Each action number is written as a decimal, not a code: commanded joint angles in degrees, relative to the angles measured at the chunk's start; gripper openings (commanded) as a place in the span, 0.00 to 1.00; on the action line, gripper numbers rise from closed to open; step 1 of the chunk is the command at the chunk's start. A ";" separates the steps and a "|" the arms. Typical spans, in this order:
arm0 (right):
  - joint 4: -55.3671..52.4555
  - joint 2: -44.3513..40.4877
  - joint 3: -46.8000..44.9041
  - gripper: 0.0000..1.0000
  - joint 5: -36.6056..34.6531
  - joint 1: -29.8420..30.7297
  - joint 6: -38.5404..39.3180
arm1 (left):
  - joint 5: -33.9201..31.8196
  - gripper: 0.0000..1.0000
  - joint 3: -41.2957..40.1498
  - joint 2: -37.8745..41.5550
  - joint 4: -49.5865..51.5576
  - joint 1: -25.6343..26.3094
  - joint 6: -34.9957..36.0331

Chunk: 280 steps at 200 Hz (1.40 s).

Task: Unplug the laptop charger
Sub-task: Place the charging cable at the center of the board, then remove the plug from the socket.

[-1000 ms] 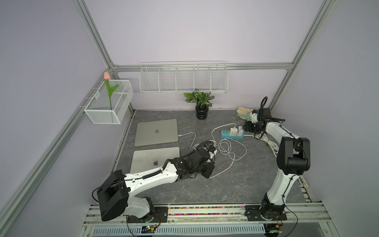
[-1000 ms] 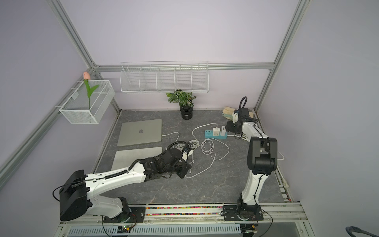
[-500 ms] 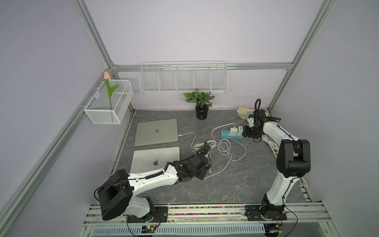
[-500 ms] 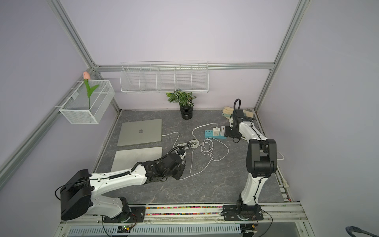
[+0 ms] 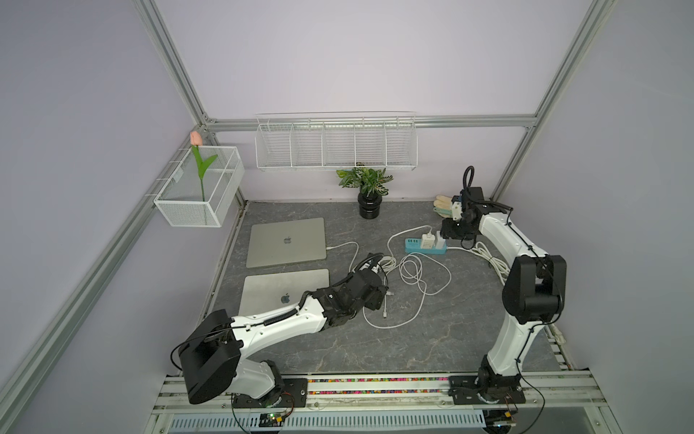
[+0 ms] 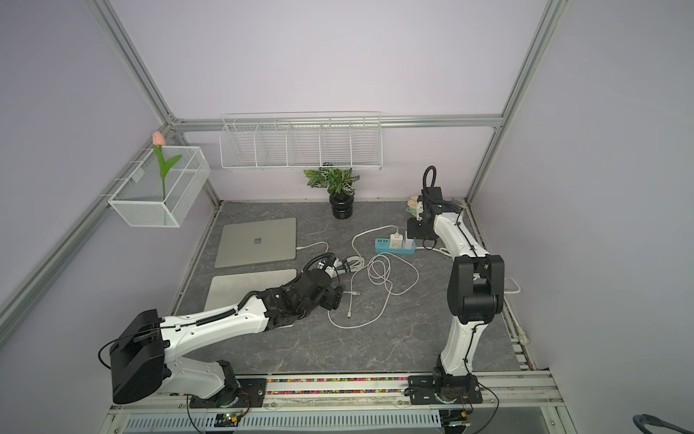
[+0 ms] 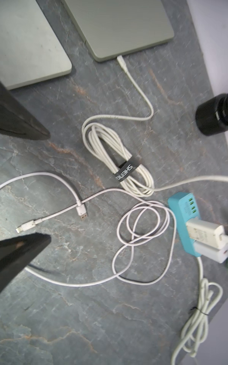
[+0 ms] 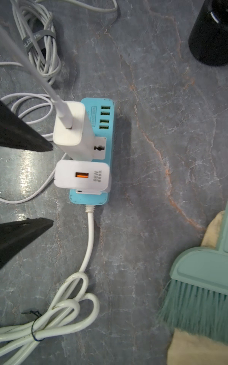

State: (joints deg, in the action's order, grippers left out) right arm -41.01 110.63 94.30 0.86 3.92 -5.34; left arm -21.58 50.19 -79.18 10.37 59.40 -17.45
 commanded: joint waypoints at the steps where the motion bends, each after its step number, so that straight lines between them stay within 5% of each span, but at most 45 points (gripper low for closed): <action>1: -3.02 4.11 3.12 0.57 -1.89 0.64 1.00 | -2.86 0.77 -0.02 0.86 -1.98 -0.77 1.75; 73: -6.53 11.26 10.29 0.55 -2.27 1.90 1.30 | -3.65 0.78 -1.61 0.19 -4.12 -0.77 1.40; 161: -7.49 11.39 11.33 0.34 -3.52 3.48 0.88 | -4.70 0.78 -2.65 -0.52 -5.80 -0.79 1.03; 280: -9.39 7.02 12.66 0.30 -4.03 4.25 1.31 | -5.82 0.78 -2.69 -1.68 -5.80 -0.86 0.65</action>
State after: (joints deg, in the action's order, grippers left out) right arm -48.58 121.58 105.78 -4.47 7.77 -4.64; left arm -25.74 47.83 -80.23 5.37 58.65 -16.05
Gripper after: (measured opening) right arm 0.315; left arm 0.776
